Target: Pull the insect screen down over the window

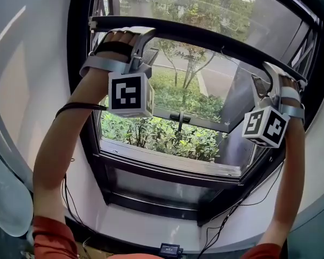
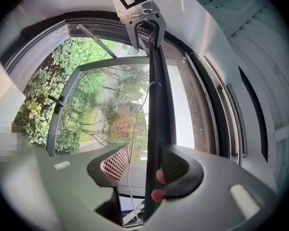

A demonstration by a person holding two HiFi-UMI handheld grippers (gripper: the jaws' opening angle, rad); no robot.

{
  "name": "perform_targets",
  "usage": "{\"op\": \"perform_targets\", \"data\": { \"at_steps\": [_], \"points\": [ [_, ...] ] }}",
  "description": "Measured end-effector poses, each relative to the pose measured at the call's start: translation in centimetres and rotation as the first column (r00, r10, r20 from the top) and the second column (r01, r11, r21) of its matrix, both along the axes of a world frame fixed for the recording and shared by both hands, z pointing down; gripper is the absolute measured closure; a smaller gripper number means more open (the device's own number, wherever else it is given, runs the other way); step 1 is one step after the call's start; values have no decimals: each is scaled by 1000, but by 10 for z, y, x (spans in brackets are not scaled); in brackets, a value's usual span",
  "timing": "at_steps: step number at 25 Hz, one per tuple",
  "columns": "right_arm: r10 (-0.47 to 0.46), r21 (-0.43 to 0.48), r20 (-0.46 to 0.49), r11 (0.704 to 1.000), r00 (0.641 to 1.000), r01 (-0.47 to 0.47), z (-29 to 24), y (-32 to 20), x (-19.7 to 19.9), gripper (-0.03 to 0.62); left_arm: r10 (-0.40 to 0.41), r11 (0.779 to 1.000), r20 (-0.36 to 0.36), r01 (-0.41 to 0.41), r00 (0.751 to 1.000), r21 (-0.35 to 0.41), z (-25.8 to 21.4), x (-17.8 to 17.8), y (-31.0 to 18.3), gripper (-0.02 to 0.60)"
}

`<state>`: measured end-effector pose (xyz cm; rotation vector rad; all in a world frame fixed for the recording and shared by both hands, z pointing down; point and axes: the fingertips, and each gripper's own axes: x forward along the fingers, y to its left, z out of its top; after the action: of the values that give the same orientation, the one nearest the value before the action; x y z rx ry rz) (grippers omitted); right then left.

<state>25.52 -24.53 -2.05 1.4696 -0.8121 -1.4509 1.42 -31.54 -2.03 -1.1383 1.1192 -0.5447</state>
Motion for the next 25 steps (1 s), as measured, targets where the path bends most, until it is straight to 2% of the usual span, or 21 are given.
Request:
{"op": "perform_targets", "data": {
  "at_steps": [8, 11, 25],
  "points": [
    [-8, -28, 22, 1000, 1000, 8, 38, 2, -1, 384, -10, 1000, 28, 11, 1000, -25, 37, -2, 0, 347],
    [-14, -48, 36, 999, 999, 16, 53, 3, -1, 378, -1, 998, 28, 3, 1000, -59, 54, 0, 0, 347],
    [-45, -113, 103, 992, 994, 57, 117, 6, -3, 378, 24, 995, 17, -23, 1000, -100, 111, 0, 5, 347]
  ]
}}
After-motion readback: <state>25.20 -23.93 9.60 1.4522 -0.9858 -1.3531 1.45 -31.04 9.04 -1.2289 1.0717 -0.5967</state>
